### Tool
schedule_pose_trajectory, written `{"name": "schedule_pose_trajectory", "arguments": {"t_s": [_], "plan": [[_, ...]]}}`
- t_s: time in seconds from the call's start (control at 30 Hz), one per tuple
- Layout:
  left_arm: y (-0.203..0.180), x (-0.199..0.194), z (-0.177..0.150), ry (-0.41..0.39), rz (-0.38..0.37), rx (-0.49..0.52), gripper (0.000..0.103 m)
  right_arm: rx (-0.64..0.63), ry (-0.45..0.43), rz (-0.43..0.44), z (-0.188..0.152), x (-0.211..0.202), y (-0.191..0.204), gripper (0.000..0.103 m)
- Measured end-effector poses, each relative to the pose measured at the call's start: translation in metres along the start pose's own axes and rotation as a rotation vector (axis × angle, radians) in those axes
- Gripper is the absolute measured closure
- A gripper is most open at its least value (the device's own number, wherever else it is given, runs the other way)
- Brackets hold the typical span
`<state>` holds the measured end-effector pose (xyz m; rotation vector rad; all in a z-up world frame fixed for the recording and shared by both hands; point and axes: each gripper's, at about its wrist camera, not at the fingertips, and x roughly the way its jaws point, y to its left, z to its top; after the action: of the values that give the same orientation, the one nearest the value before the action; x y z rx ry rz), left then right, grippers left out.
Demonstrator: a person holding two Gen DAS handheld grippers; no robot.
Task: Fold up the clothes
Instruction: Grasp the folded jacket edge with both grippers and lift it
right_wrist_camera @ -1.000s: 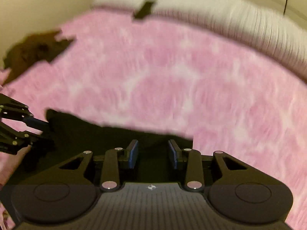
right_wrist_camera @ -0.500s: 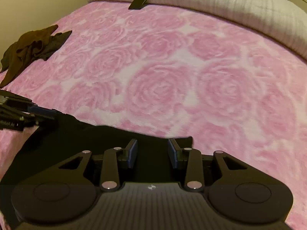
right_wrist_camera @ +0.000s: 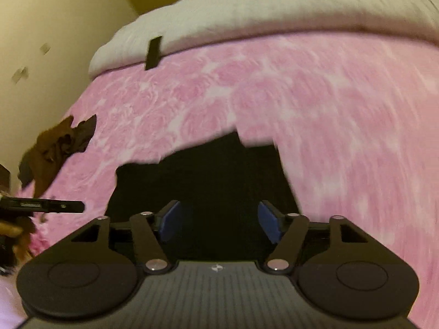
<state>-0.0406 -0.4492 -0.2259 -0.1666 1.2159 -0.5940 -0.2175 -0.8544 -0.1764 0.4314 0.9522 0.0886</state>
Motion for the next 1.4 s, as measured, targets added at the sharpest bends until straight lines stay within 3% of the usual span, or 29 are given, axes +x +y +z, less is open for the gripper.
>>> {"name": "schedule_pose_trajectory", "arguments": {"t_s": [0.17, 0.3, 0.33, 0.4, 0.57, 0.67, 0.8, 0.93, 1.2, 1.4], "plan": [[-0.004, 0.02, -0.032, 0.095, -0.028, -0.102, 0.029, 0.268, 0.107, 0.026, -0.061, -0.009, -0.016, 0.024], [-0.004, 0.04, -0.048, 0.139, -0.018, -0.138, 0.023, 0.509, 0.119, 0.077, -0.087, 0.009, -0.047, 0.024], [-0.003, 0.043, -0.05, 0.136, -0.011, -0.148, 0.016, 0.539, 0.107, 0.083, -0.089, 0.014, -0.053, 0.024], [0.0, 0.044, -0.051, 0.132, -0.011, -0.181, 0.013, 0.581, 0.081, 0.106, -0.089, 0.027, -0.063, 0.024], [0.009, 0.035, -0.056, 0.113, -0.037, -0.278, 0.016, 0.688, 0.053, 0.136, -0.09, 0.041, -0.077, 0.024], [0.025, 0.042, -0.057, 0.115, -0.101, -0.38, 0.016, 0.722, 0.037, 0.167, -0.093, 0.043, -0.081, 0.02], [0.041, 0.056, -0.046, 0.102, -0.157, -0.416, 0.015, 0.765, 0.008, 0.192, -0.1, 0.046, -0.086, 0.015], [0.052, 0.07, -0.028, 0.099, -0.233, -0.415, 0.014, 0.829, -0.057, 0.202, -0.114, 0.048, -0.09, 0.015], [0.059, 0.098, 0.017, 0.106, -0.355, -0.362, 0.013, 0.949, -0.286, 0.235, -0.138, 0.076, -0.08, 0.014], [0.068, 0.123, 0.046, 0.116, -0.429, -0.365, 0.014, 0.991, -0.418, 0.237, -0.135, 0.092, -0.077, 0.001]]}}
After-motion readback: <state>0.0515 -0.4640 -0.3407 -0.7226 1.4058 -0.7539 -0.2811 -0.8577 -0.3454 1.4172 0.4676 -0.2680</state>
